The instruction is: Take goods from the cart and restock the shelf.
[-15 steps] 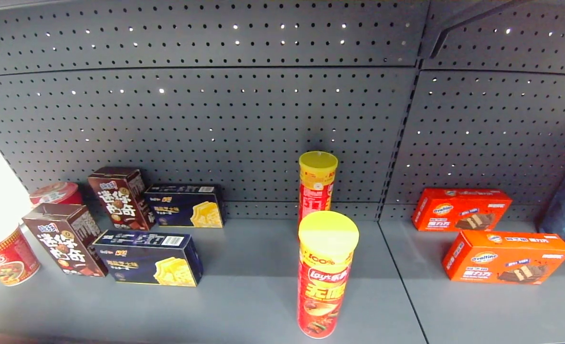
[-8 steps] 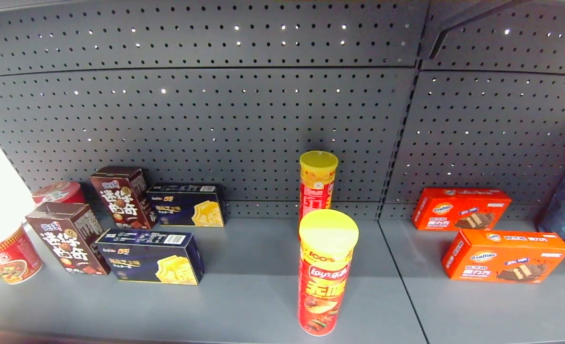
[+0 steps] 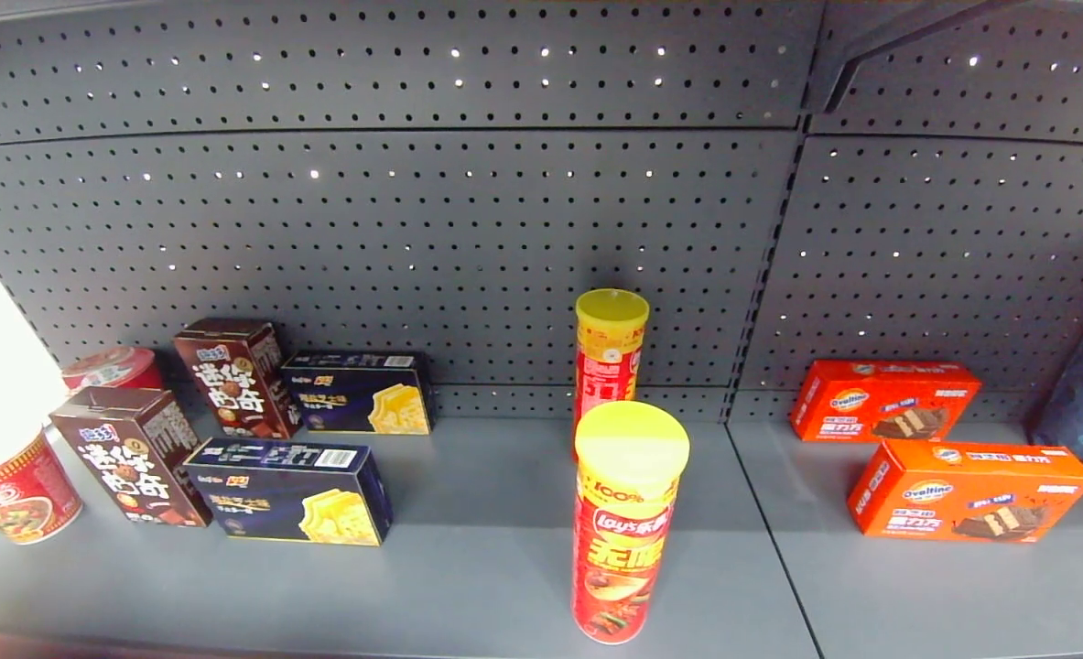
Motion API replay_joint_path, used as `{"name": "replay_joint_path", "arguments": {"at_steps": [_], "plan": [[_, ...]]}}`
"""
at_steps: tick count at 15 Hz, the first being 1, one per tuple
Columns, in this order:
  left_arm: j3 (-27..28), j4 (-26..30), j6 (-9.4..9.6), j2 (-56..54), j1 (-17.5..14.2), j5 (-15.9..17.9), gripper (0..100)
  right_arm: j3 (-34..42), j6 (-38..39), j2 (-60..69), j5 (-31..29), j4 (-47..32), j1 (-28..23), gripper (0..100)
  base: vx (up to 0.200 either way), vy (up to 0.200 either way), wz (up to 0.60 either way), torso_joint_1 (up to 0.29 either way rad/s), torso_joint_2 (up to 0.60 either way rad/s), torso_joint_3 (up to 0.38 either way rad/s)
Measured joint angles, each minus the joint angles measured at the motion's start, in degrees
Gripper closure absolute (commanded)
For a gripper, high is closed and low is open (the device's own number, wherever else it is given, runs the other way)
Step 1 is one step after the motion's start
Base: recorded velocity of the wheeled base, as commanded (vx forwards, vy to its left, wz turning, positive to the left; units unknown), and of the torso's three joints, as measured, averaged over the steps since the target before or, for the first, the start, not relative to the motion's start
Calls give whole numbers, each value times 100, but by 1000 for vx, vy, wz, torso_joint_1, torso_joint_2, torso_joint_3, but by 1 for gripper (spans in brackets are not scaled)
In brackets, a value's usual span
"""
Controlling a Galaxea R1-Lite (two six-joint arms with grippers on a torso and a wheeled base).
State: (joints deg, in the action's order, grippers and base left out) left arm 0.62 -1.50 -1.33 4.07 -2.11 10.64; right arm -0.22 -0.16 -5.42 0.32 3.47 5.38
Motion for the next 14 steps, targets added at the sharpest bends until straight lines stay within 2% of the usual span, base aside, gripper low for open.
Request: {"name": "replay_joint_path", "arguments": {"at_steps": [2,4,5,6,8,9,14], "plan": [[0,0,-4,2,2,-50,0,4,13,0,-589,11,-6,0,0,0,0,0,0,0],[-10,-2,-22,2,2,-211,0,9,166,0,-1860,11,-9,0,0,0,0,0,0,0],[-13,-60,-30,2,2,-274,0,12,188,-2,-1966,2,-9,0,0,0,0,0,0,0],[-22,-77,-26,4,-1,-268,0,17,177,-2,-1783,-4,0,0,0,0,0,0,0,0],[-24,-95,-23,4,0,-228,0,17,177,-5,-474,-140,2,0,0,0,0,0,0,0],[-27,-95,-28,0,18,-224,0,17,135,-5,-102,-374,2,0,0,0,0,0,0,0],[6,-22,-72,-304,211,-285,0,22,84,-6,-34,-361,2,0,0,0,0,0,0,0]]}}
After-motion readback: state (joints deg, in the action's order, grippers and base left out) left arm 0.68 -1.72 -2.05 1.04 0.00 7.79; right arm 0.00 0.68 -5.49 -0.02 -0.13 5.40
